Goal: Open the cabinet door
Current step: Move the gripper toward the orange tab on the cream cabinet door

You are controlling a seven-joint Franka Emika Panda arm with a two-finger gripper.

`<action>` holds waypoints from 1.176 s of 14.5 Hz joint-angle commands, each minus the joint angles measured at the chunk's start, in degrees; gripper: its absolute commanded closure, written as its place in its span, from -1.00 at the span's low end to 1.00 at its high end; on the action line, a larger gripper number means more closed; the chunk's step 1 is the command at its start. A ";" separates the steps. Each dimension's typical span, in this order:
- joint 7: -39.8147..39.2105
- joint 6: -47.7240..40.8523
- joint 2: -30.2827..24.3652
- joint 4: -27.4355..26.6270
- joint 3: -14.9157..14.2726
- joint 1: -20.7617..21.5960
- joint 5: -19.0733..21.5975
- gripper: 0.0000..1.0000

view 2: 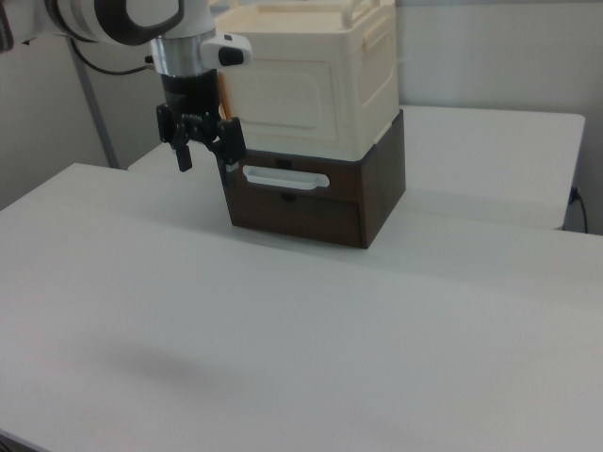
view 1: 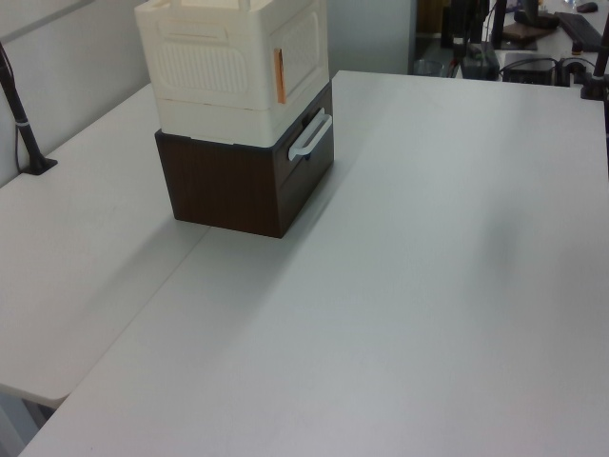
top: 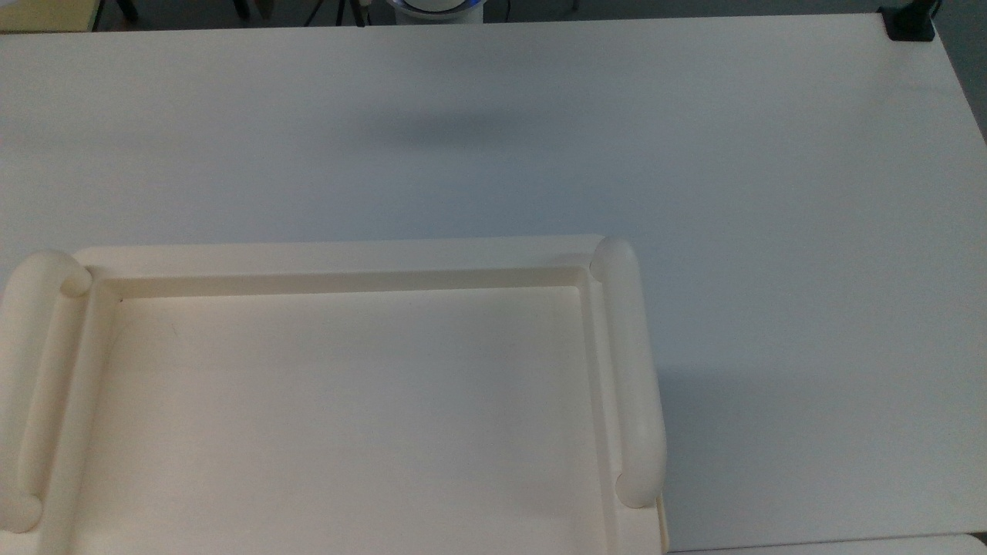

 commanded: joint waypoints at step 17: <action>-7.55 17.46 4.13 2.32 -0.02 6.22 2.77 -1.00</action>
